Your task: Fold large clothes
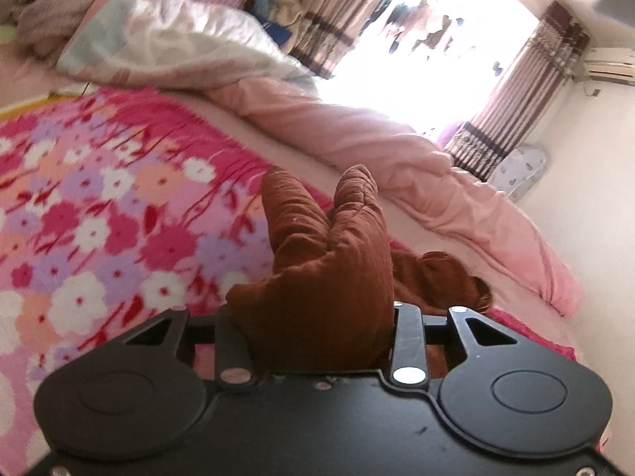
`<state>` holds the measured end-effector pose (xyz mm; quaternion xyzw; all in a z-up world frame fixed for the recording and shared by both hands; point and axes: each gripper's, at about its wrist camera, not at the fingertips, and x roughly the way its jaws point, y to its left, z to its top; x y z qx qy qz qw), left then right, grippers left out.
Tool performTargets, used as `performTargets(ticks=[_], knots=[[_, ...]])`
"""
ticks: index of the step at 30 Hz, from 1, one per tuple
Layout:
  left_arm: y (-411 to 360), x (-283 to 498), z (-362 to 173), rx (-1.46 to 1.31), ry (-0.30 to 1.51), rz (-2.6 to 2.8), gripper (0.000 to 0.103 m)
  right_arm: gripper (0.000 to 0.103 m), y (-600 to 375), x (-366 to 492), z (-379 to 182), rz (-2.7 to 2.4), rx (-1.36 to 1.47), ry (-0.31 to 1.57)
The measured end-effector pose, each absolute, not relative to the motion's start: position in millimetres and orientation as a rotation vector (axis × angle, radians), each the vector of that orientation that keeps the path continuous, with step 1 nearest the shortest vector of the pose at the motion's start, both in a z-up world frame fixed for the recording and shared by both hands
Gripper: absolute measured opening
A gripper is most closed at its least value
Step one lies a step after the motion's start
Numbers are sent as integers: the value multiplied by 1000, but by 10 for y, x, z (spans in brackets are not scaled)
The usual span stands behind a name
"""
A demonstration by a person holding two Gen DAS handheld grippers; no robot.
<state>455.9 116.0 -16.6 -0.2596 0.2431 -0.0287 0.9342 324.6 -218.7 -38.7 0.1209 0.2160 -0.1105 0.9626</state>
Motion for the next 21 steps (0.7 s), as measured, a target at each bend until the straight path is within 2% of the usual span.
performTargets(ticks=[7,14,18,21], knots=[[546,4470,288,-510,443,-188,31,37,-2840,2877,-351,-365,275,412],[-653,4424,707,-416,440,-389,28,37,-3366,2572,-330,-441,333,382],[-1423,4378,664,-348,469,-517,28,37,-3565,2432,-344,-462,347,380],[-1952,4388,437,-327,530,-603,28,37,-3672,2370,-355,-480,333,390]])
